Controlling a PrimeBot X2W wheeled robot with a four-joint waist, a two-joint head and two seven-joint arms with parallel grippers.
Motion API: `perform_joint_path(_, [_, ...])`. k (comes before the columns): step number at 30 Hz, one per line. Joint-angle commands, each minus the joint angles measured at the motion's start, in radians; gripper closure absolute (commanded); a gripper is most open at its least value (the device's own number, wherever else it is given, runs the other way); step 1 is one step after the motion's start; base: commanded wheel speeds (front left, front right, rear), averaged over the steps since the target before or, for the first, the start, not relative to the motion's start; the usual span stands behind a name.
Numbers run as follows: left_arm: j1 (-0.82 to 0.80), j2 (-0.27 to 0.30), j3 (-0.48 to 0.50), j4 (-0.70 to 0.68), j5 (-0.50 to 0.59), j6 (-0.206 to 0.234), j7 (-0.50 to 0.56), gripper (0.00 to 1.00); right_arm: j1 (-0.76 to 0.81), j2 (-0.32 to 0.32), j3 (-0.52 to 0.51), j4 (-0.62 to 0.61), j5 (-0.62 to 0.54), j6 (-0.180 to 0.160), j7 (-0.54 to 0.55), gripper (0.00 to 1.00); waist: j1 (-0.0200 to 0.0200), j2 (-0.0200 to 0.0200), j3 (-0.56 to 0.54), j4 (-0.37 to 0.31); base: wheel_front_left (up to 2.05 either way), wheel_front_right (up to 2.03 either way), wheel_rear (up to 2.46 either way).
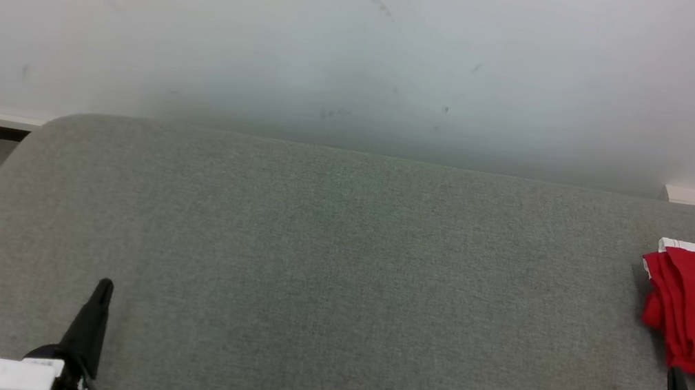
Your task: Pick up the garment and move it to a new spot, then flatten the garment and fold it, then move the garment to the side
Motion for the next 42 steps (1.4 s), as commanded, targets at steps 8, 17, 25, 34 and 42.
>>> perform_joint_path(8, [-0.006,0.003,0.002,-0.003,-0.014,0.001,0.004,1.0,-0.012,0.001,-0.005,0.002,-0.004,-0.002,0.003,1.0,0.0,0.0,0.0,0.0,0.0,0.0,0.0])
perform_joint_path(17, [-0.006,0.003,0.002,-0.003,-0.014,0.001,0.004,1.0,-0.012,0.001,-0.005,0.002,-0.004,-0.002,0.003,1.0,0.0,0.0,0.0,0.0,0.0,0.0,0.0])
perform_joint_path(25, [-0.006,0.003,0.002,-0.003,-0.014,0.001,0.004,1.0,-0.012,0.001,-0.005,0.002,-0.004,-0.002,0.003,1.0,0.0,0.0,0.0,0.0,0.0,0.0,0.0])
perform_joint_path(34, [-0.006,0.003,0.002,-0.003,-0.014,0.001,0.004,1.0,-0.012,0.002,-0.006,0.002,-0.005,-0.002,0.004,1.0,0.0,0.0,0.0,0.0,0.0,0.0,0.0])
perform_joint_path(42, [-0.006,0.003,0.002,-0.003,-0.014,0.001,0.004,1.0,-0.012,0.002,-0.006,0.002,-0.005,-0.002,0.004,1.0,0.0,0.0,0.0,0.0,0.0,0.0,0.0])
